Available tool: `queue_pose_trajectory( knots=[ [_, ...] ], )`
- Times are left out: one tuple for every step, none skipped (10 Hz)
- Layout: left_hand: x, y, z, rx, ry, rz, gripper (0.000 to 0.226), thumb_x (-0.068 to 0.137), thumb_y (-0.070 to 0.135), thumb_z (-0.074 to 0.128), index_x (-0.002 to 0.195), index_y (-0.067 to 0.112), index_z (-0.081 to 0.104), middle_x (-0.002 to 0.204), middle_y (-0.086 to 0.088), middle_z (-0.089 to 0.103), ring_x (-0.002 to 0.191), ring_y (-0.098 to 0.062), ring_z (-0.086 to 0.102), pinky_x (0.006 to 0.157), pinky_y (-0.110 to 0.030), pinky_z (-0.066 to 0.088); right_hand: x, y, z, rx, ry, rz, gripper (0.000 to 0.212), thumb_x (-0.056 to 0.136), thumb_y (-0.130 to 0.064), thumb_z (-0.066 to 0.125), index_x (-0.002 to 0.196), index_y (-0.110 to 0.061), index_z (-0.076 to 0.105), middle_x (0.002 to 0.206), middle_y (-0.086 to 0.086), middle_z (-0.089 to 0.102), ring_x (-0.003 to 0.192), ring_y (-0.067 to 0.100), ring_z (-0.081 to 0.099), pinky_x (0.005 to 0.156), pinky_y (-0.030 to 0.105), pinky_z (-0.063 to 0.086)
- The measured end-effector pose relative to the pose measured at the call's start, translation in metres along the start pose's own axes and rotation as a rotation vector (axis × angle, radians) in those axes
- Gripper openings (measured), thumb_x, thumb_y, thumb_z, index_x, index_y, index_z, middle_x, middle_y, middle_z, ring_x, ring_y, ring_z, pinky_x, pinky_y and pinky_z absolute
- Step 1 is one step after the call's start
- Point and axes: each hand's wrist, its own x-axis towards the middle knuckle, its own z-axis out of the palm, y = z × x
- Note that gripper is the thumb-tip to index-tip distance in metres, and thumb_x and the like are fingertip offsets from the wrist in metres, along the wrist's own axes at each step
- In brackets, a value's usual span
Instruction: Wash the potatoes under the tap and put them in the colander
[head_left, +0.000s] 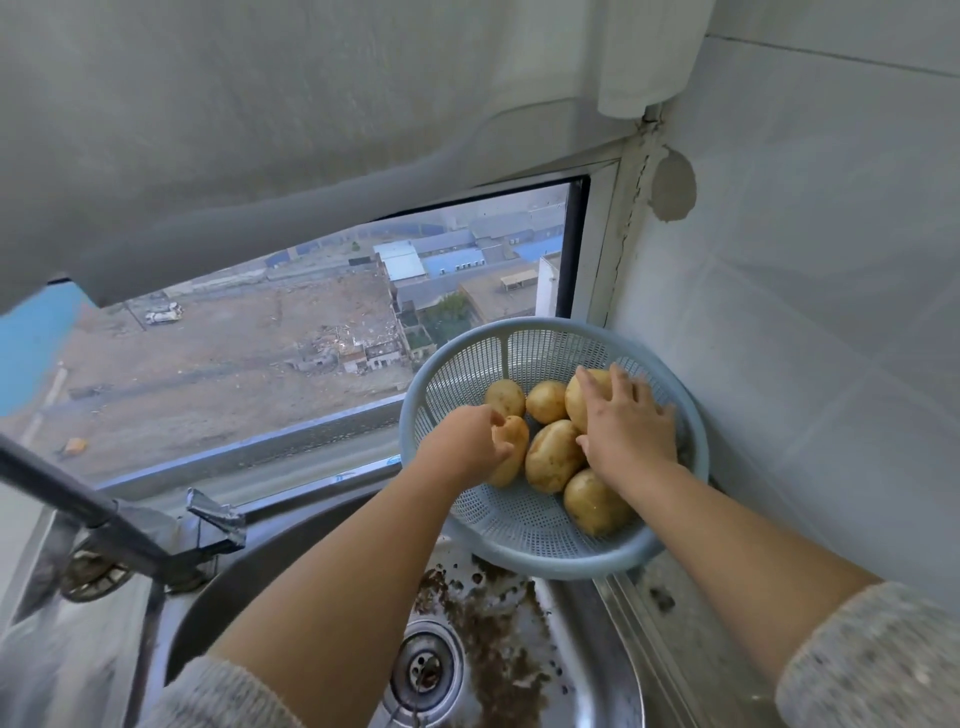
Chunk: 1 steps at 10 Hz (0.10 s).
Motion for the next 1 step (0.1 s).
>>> queue_pose_trajectory(
  knots=[
    [-0.019, 0.0017, -0.0057, -0.115, 0.214, 0.039, 0.02, 0.093, 0.032, 0.061, 0.102, 0.016, 0.068, 0.108, 0.0, 0.066, 0.098, -0.015, 0.062, 0.087, -0.036, 0.053, -0.0056, 0.0018, -0.0036, -0.006, 0.087, -0.05, 0.073, 0.096, -0.041, 0.052, 0.154, -0.027, 0.01, 0.162, 0.012, 0.007, 0.147, 0.038, 0.008, 0.113, 0.059, 0.019]
  ],
)
